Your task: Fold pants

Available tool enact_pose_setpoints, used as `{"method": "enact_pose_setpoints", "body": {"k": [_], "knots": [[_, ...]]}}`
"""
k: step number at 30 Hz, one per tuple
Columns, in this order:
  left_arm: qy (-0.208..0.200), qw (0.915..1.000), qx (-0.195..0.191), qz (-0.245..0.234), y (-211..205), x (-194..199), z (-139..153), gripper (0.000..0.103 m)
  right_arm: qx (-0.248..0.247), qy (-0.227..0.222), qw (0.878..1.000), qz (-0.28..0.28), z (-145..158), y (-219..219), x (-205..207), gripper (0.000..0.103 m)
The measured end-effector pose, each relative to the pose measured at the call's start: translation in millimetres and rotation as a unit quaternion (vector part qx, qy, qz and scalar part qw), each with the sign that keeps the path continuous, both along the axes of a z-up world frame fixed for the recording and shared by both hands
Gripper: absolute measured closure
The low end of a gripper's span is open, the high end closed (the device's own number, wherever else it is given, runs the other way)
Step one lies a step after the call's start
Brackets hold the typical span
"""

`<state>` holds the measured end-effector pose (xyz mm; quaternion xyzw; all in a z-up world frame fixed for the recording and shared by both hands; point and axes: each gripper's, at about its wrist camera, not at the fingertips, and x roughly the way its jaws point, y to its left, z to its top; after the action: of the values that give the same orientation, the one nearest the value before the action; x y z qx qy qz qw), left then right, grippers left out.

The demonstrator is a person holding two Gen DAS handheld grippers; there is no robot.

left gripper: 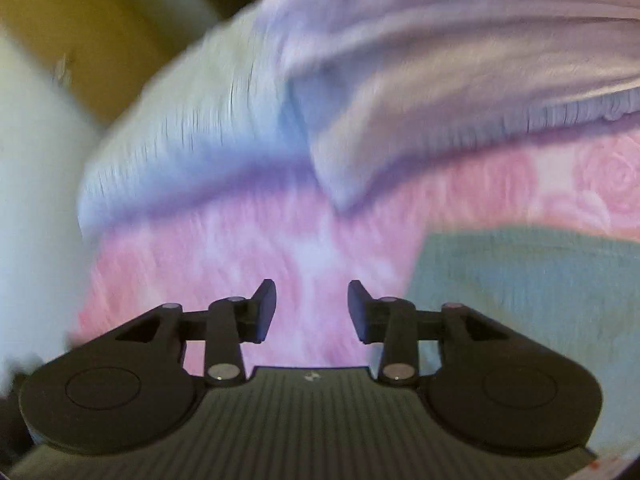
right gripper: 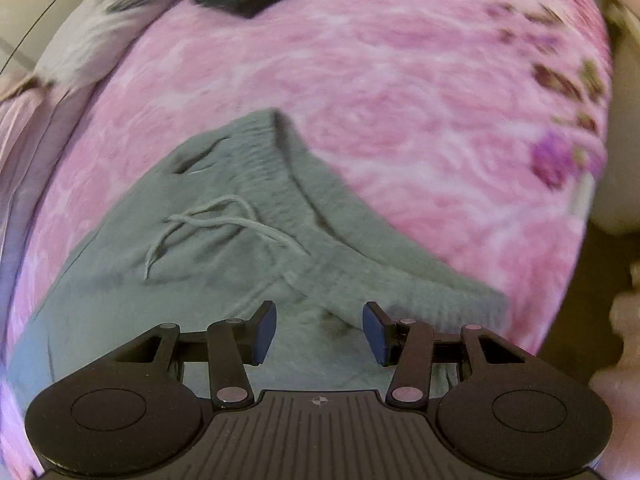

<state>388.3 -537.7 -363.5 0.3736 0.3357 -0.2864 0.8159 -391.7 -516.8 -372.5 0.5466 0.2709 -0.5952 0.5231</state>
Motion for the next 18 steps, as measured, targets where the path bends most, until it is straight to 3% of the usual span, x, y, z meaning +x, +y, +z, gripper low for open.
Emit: {"method": "enact_pose_setpoints", "body": {"k": [4, 9, 13, 18], "knots": [[0.101, 0.992, -0.056, 0.05, 59, -20, -19, 0.068, -0.039, 0.016, 0.998, 0.045, 4, -23, -6, 0.058], [0.195, 0.9714, -0.102, 0.089, 135, -87, -24, 0.068, -0.097, -0.012, 0.991, 0.091, -4, -80, -22, 0.055], [0.239, 0.9568, -0.117, 0.116, 186, -142, -15, 0.068, -0.113, -0.056, 0.984, 0.127, -29, -126, -30, 0.047], [0.262, 0.94, -0.147, 0.162, 234, -192, 4, 0.068, -0.077, -0.107, 0.98, 0.148, -82, -170, -45, 0.043]]}}
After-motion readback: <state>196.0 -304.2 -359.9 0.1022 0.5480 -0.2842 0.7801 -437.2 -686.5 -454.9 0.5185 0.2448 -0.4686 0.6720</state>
